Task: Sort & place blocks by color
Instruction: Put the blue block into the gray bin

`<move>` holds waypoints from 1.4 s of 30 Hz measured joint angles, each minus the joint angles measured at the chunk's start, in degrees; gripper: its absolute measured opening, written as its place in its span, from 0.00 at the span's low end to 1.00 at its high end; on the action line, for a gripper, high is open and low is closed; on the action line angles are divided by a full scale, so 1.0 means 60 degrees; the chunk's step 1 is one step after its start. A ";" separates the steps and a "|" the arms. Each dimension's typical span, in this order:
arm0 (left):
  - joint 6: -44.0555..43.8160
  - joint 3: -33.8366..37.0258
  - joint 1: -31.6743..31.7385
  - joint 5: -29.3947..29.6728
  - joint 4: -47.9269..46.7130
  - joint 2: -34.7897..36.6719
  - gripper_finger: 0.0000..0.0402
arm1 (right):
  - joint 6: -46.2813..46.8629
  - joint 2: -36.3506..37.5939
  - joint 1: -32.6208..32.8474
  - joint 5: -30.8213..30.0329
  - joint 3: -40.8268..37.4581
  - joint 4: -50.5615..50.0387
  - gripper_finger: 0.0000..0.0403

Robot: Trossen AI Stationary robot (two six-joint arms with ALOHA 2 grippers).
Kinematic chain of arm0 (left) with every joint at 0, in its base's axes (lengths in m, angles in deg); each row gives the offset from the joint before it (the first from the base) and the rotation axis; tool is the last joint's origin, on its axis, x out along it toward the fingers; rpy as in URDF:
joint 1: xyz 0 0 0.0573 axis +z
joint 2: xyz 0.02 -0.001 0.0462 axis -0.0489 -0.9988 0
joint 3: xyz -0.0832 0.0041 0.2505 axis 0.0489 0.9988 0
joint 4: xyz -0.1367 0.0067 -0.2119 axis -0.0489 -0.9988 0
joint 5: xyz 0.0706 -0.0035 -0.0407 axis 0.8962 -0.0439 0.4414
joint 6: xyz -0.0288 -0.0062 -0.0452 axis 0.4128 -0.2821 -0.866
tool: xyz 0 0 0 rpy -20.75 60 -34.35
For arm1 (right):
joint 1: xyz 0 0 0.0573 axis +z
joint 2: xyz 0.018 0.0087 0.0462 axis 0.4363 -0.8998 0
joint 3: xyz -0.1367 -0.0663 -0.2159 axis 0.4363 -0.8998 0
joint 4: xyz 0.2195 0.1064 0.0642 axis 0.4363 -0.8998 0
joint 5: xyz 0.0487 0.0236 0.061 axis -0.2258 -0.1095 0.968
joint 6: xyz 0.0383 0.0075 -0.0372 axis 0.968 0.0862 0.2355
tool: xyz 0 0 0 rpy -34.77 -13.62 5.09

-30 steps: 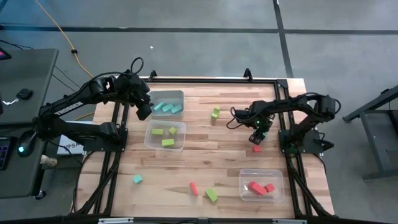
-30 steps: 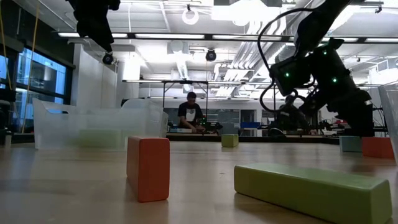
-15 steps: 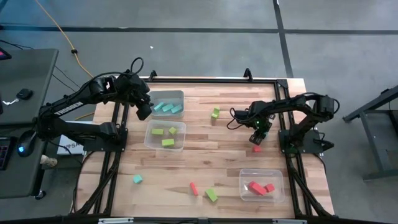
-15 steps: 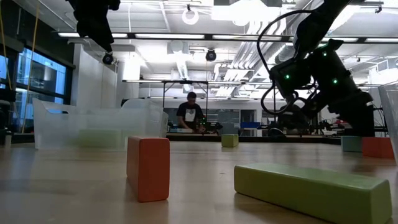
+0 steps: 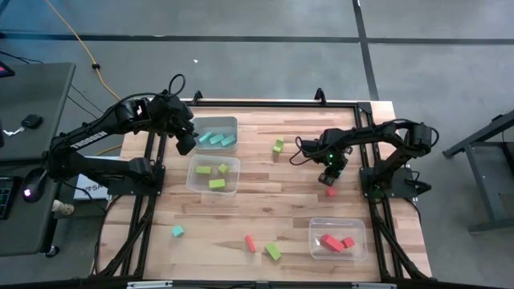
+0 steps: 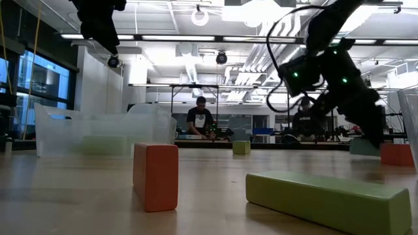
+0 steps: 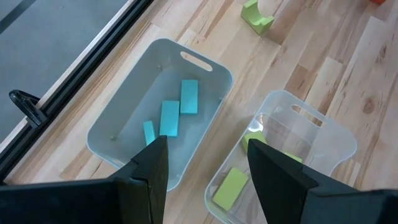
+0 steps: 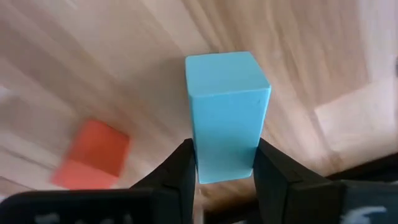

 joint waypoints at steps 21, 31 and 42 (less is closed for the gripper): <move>-0.0038 0.0000 -0.0004 -0.0309 0.3278 -0.0001 0.42 | -0.1225 0.0003 0.0000 -0.0093 0.5636 0.1345 0.25; -0.0128 0.0000 -0.0070 -0.2117 0.5424 -0.0538 0.42 | -0.2512 0.0003 0.0004 0.0024 0.7837 0.3113 0.25; 0.0583 -0.0002 -0.0797 -0.2278 0.6901 -0.1722 0.42 | -0.3396 0.0014 0.0131 0.0766 0.8263 0.4390 0.25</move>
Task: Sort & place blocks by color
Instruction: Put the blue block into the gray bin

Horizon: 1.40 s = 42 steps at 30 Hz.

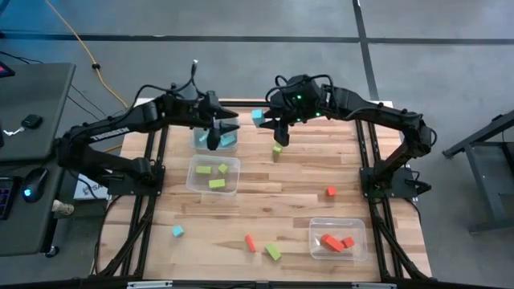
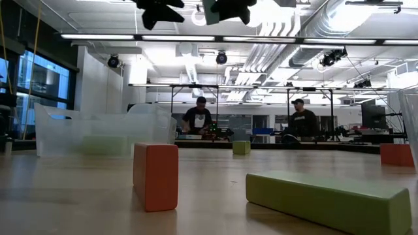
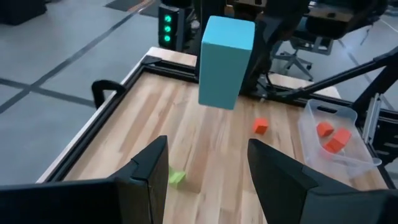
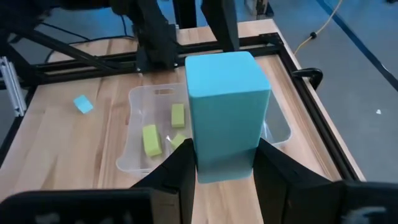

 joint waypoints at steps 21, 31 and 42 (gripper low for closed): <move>-0.0617 0.0002 -0.0211 0.0020 0.1507 -0.1055 0.62 | -0.0101 -0.0015 0.0109 0.0000 -0.0307 -0.0445 0.25; -0.0732 0.0002 -0.0440 0.0020 0.1877 -0.1054 0.65 | -0.0080 -0.0062 0.0109 0.0011 -0.0361 -0.0398 0.25; -0.0758 -0.0001 -0.0506 0.0034 0.2082 -0.1054 0.65 | -0.0017 -0.0288 0.0274 0.0089 -0.0361 -0.0065 0.25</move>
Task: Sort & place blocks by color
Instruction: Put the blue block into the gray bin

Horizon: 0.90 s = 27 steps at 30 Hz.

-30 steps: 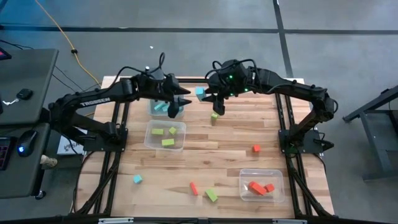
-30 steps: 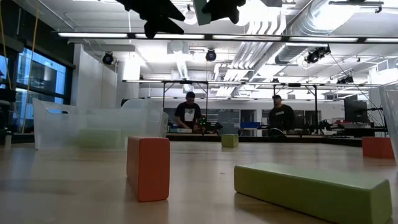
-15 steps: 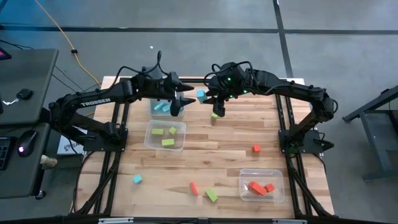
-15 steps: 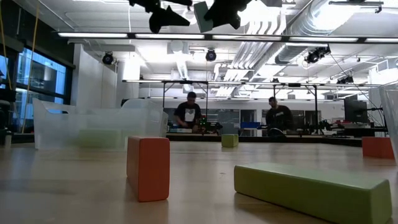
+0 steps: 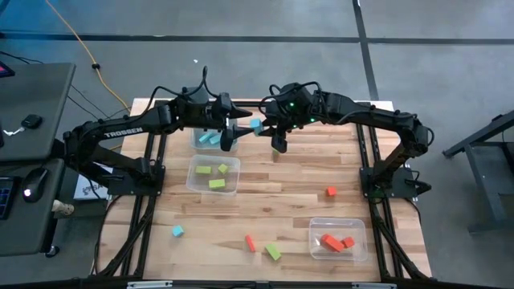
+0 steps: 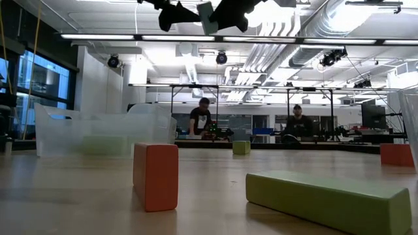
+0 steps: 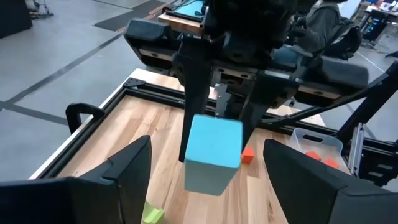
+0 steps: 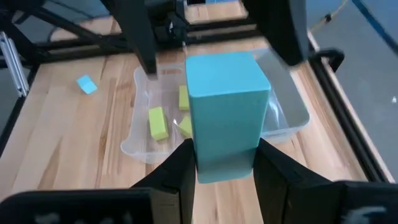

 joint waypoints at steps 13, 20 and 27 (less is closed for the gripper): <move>0.0000 0.0003 -0.0008 0.0333 0.0027 0.0000 0.65 | 0.0761 0.0007 0.0057 0.0024 0.0000 0.0696 0.25; 0.0000 0.0003 -0.0011 0.0557 0.0189 0.0000 0.58 | 0.0961 0.0007 0.0077 0.0020 0.0000 0.0857 0.25; 0.0004 0.0002 -0.0019 0.0511 0.0512 0.0000 0.41 | 0.0954 0.0007 0.0083 0.0007 0.0000 0.1056 0.25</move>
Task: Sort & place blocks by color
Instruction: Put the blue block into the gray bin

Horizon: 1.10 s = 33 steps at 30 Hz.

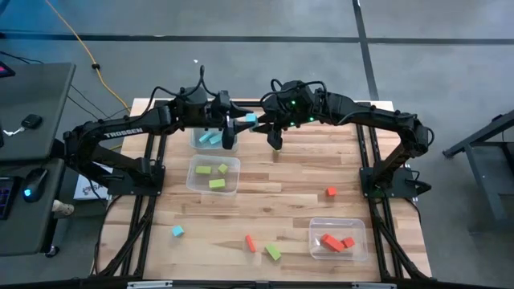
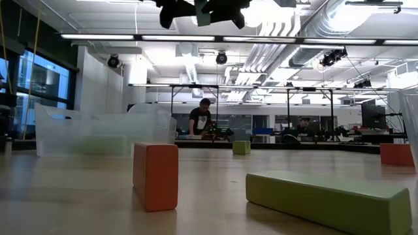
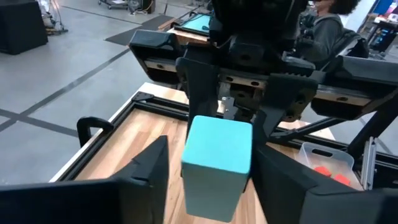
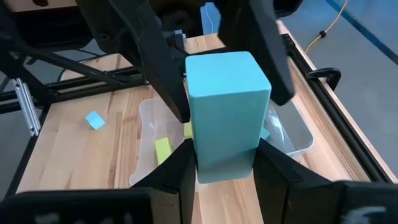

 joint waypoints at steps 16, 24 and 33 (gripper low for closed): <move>0.0715 0.0001 -0.0051 -0.0288 -0.0032 0.0007 0.06 | -0.0285 0.0011 0.0008 -0.0275 0.0000 -0.0088 0.37; 0.1039 0.0001 -0.0044 0.0097 -0.0648 0.0000 0.05 | -0.0285 0.0011 0.0015 -0.0861 0.0000 -0.0112 0.49; 0.1499 -0.0002 0.0035 0.0835 -0.1797 0.0023 0.05 | -0.0284 0.0112 -0.0007 -0.1169 0.0000 -0.0229 0.56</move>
